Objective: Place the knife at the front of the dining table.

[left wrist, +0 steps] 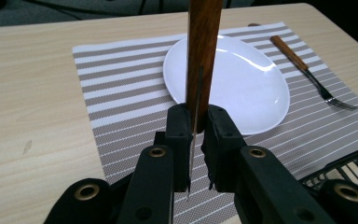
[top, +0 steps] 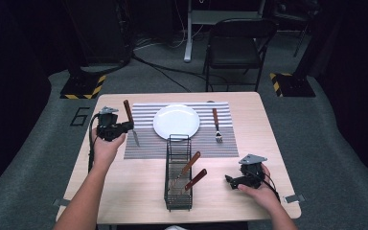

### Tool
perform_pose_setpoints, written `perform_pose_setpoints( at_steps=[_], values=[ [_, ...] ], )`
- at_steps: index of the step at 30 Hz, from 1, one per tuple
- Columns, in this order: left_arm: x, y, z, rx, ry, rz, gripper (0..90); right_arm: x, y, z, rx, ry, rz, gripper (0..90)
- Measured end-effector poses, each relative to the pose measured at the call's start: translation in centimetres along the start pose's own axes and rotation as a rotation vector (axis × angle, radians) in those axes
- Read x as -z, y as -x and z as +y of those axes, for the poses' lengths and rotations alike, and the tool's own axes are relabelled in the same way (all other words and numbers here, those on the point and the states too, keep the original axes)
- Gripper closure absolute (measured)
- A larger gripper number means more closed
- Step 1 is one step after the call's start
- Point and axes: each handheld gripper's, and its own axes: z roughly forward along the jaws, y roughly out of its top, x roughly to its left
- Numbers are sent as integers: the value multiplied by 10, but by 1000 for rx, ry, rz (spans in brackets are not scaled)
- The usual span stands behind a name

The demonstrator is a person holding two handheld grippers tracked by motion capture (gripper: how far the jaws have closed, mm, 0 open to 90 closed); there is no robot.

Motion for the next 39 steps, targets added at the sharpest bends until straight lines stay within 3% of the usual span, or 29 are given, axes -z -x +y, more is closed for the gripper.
perform_pose_setpoints(
  at_steps=[13, 26, 39],
  values=[
    [-13, -5, -10, 12, -35, 23, 807, 0, 0, 0, 0, 0, 0, 0],
    [-24, -7, -12, 24, -76, 20, 807, 0, 0, 0, 0, 0, 0, 0],
    [-41, -8, -6, 11, -83, 30, 807, 0, 0, 0, 0, -1, 0, 0]
  ],
)
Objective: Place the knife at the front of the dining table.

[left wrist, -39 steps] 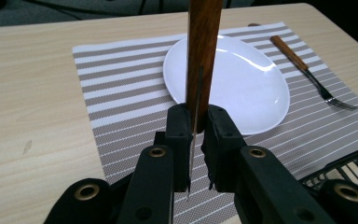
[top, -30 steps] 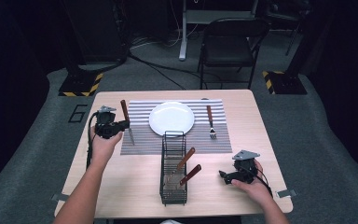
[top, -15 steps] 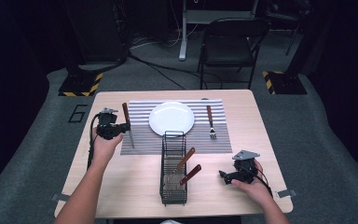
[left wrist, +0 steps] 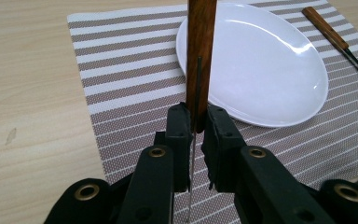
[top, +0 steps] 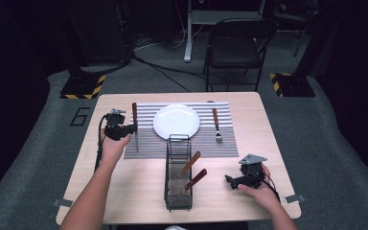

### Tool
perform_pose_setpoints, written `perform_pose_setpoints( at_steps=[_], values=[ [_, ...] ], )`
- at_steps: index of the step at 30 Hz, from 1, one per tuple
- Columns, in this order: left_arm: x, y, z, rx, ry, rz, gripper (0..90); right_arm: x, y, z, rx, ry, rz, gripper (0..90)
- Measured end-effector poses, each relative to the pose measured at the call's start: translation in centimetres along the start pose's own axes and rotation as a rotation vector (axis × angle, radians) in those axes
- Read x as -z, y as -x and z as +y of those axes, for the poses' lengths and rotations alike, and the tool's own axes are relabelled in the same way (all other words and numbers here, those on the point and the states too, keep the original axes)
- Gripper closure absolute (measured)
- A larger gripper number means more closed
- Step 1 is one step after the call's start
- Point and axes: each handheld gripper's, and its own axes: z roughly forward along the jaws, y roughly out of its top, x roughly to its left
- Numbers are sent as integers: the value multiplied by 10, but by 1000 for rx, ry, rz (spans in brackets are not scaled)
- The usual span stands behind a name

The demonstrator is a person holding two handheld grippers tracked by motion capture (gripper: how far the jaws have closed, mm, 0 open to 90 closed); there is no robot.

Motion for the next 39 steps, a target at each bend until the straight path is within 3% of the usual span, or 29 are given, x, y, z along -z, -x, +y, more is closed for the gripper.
perform_pose_setpoints(
  at_steps=[4, 5, 16, 20, 25, 34, 39],
  values=[
    [-7, -4, 2, 26, 0, -8, 807, 0, 0, 0, 1, 0, 0, 0],
    [-10, -5, 2, 55, 8, -14, 808, 0, 0, 0, 1, 0, 0, 0],
    [-25, -15, 3, 102, 9, -38, 807, 0, 0, 0, 1, 0, 0, 0],
    [-30, -22, 2, 125, 8, -68, 807, 0, 0, 0, 0, 0, 0, 0],
    [-37, -30, 0, 190, 9, -83, 807, 0, 0, 0, 1, 0, -1, 0],
    [-47, -31, 0, 192, 10, -62, 807, 0, 0, 0, 0, -1, 0, 0],
    [-55, -37, -3, 230, 7, -61, 807, 0, 0, 0, 0, 0, 0, 0]
  ],
)
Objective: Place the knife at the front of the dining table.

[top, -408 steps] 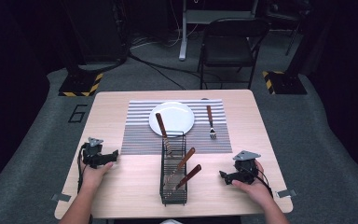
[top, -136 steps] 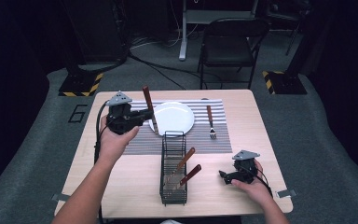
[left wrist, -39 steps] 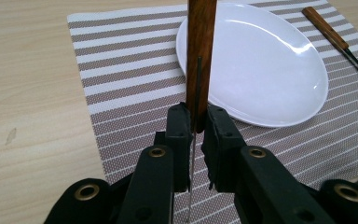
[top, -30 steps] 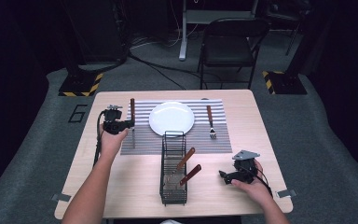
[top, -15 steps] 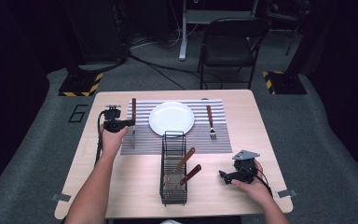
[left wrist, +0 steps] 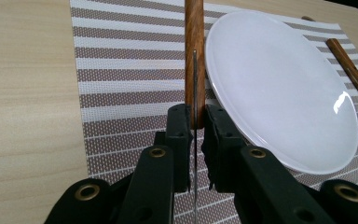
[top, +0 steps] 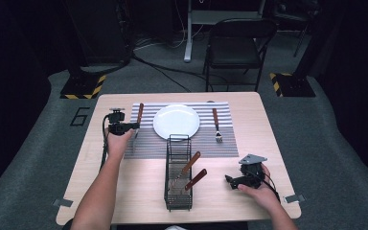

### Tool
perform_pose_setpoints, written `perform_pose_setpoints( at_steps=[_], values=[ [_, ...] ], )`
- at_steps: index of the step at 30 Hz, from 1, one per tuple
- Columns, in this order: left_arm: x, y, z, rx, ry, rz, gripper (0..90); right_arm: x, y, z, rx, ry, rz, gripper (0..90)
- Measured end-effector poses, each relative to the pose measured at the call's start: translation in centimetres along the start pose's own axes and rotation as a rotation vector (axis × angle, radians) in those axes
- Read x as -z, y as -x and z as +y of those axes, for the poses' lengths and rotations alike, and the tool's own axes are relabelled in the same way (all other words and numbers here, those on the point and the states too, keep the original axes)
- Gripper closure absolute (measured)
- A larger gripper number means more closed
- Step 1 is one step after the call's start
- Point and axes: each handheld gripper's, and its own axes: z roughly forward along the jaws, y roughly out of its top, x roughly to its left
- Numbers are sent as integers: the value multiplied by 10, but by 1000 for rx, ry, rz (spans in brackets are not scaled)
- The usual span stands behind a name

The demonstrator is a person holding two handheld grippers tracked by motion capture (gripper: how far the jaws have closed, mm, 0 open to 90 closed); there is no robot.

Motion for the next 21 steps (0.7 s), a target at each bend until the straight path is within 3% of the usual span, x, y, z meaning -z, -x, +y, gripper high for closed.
perform_pose_setpoints(
  at_steps=[3, 4, 13, 21],
  values=[
    [-4, -4, 0, 11, 3, -1, 807, 0, 0, 0, 0, 1, 0, 0],
    [-6, -5, -1, 41, 4, -4, 808, 0, 0, 0, 1, 1, -1, 0],
    [-14, -6, -2, 60, 16, 12, 807, 0, 0, 0, 0, 1, 0, 0],
    [-25, 7, 4, 67, 36, 36, 808, 0, 0, 0, 1, 0, 0, 0]
  ],
)
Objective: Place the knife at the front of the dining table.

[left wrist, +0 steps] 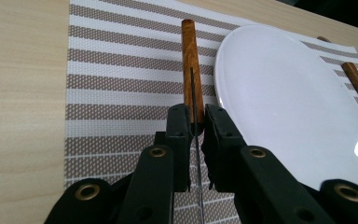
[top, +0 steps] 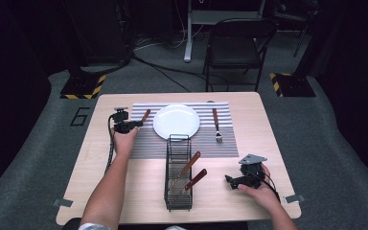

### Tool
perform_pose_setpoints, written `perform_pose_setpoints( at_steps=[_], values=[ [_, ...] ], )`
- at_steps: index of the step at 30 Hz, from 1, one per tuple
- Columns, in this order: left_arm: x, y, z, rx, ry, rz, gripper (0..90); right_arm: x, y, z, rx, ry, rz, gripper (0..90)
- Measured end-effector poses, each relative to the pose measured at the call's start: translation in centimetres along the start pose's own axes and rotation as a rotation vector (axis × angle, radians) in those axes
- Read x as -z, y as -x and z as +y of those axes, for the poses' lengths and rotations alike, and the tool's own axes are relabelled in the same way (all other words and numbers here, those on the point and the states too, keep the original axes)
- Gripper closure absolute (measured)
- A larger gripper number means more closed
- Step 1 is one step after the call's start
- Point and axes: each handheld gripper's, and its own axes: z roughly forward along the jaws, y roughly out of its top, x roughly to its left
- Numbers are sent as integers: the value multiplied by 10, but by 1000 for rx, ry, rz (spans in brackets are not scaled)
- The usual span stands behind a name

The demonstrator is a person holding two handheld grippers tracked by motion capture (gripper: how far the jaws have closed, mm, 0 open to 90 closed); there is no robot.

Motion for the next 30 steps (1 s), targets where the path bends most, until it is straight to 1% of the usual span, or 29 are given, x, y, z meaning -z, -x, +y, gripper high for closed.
perform_pose_setpoints(
  at_steps=[1, 2, 3, 4, 5, 6, 9, 10, 11, 15, 16, 17, 19, 21, 22, 24, 25, 27, 28, 29, 30],
  values=[
    [-1, 1, 1, -2, -2, 7, 808, 0, 0, 0, 0, 0, 0, 0],
    [-4, 2, 1, 13, 8, 9, 808, 0, 0, 0, 1, 0, 0, 0],
    [-4, 1, 1, 21, 7, 14, 808, 0, 0, 0, 1, 0, 0, 0],
    [-4, 1, 1, 21, 7, 14, 807, 0, 0, 0, 1, 0, 0, 0],
    [-6, 1, 0, 39, 16, 19, 807, 0, 0, 0, 0, 0, 0, 0],
    [-6, 1, 0, 35, 13, 25, 808, 0, 0, 0, 1, 0, 0, 0],
    [-8, -2, -1, 46, 28, 58, 807, 0, 0, 0, 0, 0, 0, 0],
    [-8, -2, -1, 46, 28, 58, 808, 0, 0, 0, 0, 0, 0, 0],
    [-9, -3, -2, 63, 30, 66, 807, 0, 0, 0, 0, 0, 0, 0],
    [-12, -4, -4, 69, 20, 78, 807, 0, 0, 0, 0, 0, 0, 0],
    [-12, -4, -4, 69, 20, 78, 807, 0, 0, 0, 0, 0, 0, 0],
    [-15, -4, -6, 85, 7, 79, 807, 0, 0, 0, 1, 0, -1, 0],
    [-17, -4, -7, 92, 12, 80, 808, 0, 0, 0, 0, 0, 0, 0],
    [-21, -5, -9, 89, -5, 86, 808, 0, 0, 0, 1, 0, 2, 0],
    [-21, -5, -9, 89, -5, 86, 807, 0, 0, 0, 1, 0, 2, 0],
    [-22, -5, -9, 86, -9, 80, 807, 0, 0, 0, 2, 0, 2, 0],
    [-23, -5, -9, 89, -11, 73, 807, 0, 0, 0, 2, 0, 2, 0],
    [-24, -5, -9, 95, -11, 71, 807, 0, 0, 0, 1, 0, 2, 0],
    [-24, -7, -9, 95, -18, 68, 807, 0, 0, 0, 1, 0, 2, 0],
    [-25, -9, -10, 122, -13, 63, 807, 0, 0, 0, 3, 0, 3, 0],
    [-25, -10, -11, 136, -11, 64, 806, 0, 0, 0, 3, 0, 3, 0]
  ],
)
